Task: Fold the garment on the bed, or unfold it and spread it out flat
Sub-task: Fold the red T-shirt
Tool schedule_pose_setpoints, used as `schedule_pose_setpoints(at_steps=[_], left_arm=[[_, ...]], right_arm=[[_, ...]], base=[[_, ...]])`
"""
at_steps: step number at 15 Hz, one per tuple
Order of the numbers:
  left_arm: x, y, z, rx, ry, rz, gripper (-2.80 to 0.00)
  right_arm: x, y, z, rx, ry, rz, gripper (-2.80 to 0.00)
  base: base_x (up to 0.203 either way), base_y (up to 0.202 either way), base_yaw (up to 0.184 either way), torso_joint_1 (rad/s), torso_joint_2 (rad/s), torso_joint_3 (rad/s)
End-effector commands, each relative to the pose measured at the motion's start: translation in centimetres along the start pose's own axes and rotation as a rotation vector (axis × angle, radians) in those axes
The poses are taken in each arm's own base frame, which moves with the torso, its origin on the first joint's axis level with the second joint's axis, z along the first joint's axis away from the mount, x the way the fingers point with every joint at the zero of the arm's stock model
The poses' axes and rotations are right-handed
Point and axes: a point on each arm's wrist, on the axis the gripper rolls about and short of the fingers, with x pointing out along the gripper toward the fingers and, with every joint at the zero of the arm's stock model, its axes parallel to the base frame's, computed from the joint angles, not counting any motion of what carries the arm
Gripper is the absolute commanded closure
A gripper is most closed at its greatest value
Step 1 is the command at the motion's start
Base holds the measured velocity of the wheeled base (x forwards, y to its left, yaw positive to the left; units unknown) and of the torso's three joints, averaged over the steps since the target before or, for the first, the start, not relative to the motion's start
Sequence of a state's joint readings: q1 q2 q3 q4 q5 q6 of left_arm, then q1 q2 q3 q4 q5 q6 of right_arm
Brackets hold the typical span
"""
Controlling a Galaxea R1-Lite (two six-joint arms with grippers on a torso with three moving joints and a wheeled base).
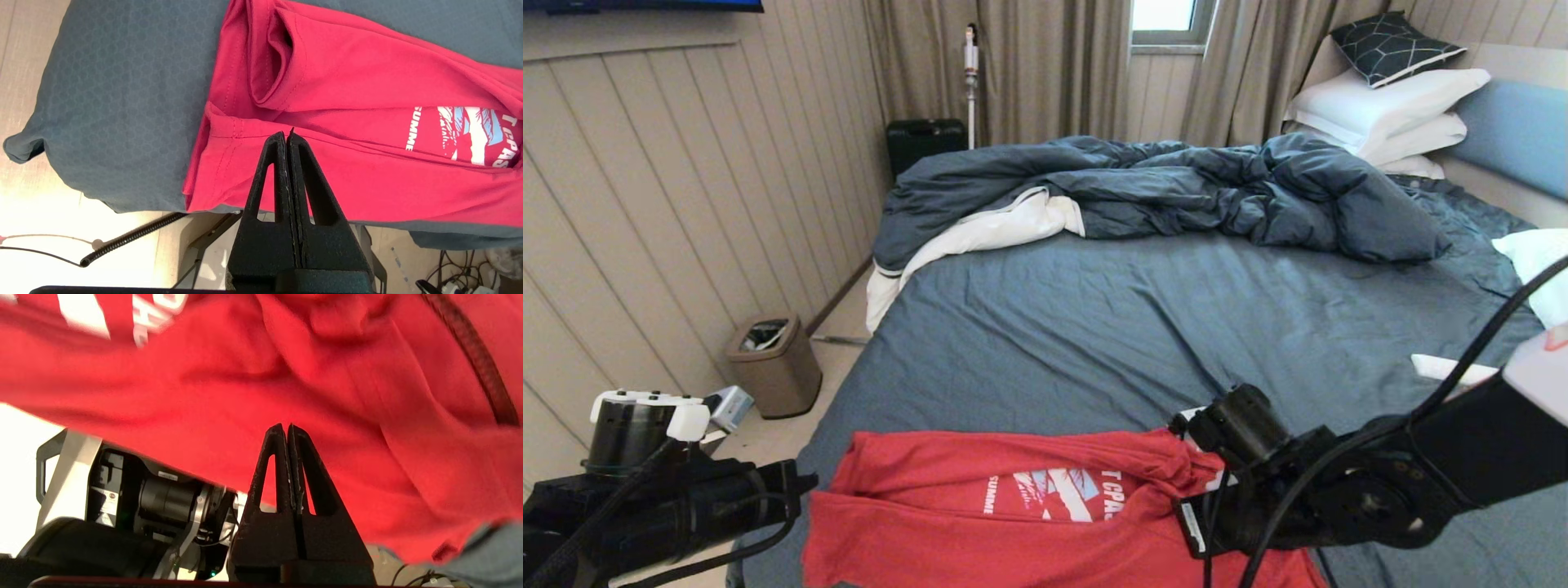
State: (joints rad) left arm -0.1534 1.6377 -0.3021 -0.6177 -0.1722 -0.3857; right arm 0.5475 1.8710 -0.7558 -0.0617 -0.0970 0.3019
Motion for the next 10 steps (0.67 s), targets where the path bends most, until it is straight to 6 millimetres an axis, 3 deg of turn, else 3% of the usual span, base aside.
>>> schedule_pose_setpoints(at_steps=[1,6,8,10], left_arm=[[0.1,0.0,0.0,-0.002,0.002,-0.001,0.0],[0.0,0.0,0.0,-0.003,0.0,-0.004,0.0],[0.0,-0.1,0.0,-0.004,-0.003,-0.005,0.0],[0.0,0.0,0.1,-0.004,-0.006,-0.005,0.0]], right_arm=[[-1.2,-0.1,-0.6,-0.001,-0.027,0.01,0.0],[-3.4,-1.2,1.0,0.063,-0.141,0.018,0.0],[-3.0,-2.5,2.8,0.108,-0.175,-0.009,0.0],[-1.4,-3.1,3.9,0.128,-0.158,-0.031,0.0]], base=[[0.0,0.0,0.0,0.0,0.0,0.0],[0.0,0.0,0.0,0.0,0.0,0.0],[0.0,0.0,0.0,0.0,0.0,0.0],[0.0,0.0,0.0,0.0,0.0,0.0]])
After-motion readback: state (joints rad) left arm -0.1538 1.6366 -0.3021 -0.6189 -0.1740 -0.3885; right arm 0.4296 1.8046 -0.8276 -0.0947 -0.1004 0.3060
